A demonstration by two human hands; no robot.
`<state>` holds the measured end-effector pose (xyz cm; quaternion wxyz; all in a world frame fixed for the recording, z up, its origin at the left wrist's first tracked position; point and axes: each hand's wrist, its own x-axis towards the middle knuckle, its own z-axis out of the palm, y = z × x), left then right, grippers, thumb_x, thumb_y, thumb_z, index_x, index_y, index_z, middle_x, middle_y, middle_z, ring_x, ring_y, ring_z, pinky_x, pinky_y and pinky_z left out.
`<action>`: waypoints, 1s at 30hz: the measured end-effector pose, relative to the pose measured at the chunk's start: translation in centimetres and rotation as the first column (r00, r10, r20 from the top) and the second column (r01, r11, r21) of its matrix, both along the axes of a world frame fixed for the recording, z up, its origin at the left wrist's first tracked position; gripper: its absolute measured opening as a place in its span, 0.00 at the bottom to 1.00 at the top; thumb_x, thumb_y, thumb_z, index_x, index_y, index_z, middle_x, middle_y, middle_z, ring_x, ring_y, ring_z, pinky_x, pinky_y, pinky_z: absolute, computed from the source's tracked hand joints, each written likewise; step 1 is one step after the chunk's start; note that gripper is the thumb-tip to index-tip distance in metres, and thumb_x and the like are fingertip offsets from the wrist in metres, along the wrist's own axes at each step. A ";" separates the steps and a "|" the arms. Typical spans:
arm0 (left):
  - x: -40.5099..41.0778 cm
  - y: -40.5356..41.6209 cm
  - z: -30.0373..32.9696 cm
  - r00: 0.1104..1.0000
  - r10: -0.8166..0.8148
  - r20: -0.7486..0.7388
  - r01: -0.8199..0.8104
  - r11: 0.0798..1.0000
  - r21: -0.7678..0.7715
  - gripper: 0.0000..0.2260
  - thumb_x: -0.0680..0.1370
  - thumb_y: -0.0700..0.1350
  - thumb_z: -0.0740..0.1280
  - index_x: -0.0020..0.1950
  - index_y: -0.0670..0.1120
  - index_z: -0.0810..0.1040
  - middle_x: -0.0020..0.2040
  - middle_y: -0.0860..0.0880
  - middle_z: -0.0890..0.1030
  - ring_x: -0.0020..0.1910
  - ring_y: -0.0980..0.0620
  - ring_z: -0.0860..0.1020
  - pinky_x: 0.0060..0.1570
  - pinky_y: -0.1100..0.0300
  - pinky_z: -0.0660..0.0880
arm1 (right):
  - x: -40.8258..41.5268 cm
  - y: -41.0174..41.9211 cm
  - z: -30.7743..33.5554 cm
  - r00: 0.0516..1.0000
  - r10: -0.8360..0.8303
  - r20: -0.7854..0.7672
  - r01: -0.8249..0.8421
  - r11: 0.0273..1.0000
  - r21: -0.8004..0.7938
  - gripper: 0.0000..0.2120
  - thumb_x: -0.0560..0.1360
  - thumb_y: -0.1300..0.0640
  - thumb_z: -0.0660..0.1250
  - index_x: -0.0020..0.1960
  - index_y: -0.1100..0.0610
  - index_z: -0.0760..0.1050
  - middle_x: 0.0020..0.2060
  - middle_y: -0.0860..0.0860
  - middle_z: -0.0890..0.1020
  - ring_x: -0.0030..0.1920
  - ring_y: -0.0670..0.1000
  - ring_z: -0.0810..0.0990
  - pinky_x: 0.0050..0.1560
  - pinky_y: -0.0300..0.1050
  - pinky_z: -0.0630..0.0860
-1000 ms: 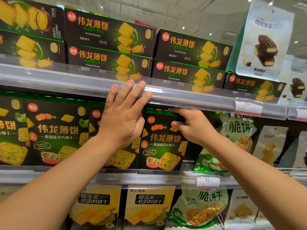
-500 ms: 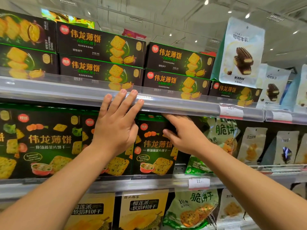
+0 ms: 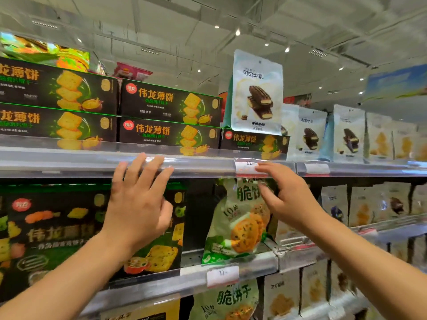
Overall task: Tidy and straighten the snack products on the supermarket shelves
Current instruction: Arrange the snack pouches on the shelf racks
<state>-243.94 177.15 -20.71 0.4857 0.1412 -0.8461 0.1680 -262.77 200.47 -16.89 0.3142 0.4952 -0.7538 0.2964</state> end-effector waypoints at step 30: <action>-16.2 9.9 8.4 0.992 -0.115 0.041 0.121 0.980 -0.161 0.08 0.70 0.45 0.66 0.41 0.41 0.81 0.34 0.46 0.76 0.33 0.44 0.73 0.37 0.53 0.70 | -14.3 1.0 9.6 0.950 0.288 0.120 -0.232 0.908 -0.348 0.18 0.74 0.49 0.69 0.61 0.55 0.76 0.52 0.46 0.79 0.51 0.48 0.78 0.51 0.49 0.78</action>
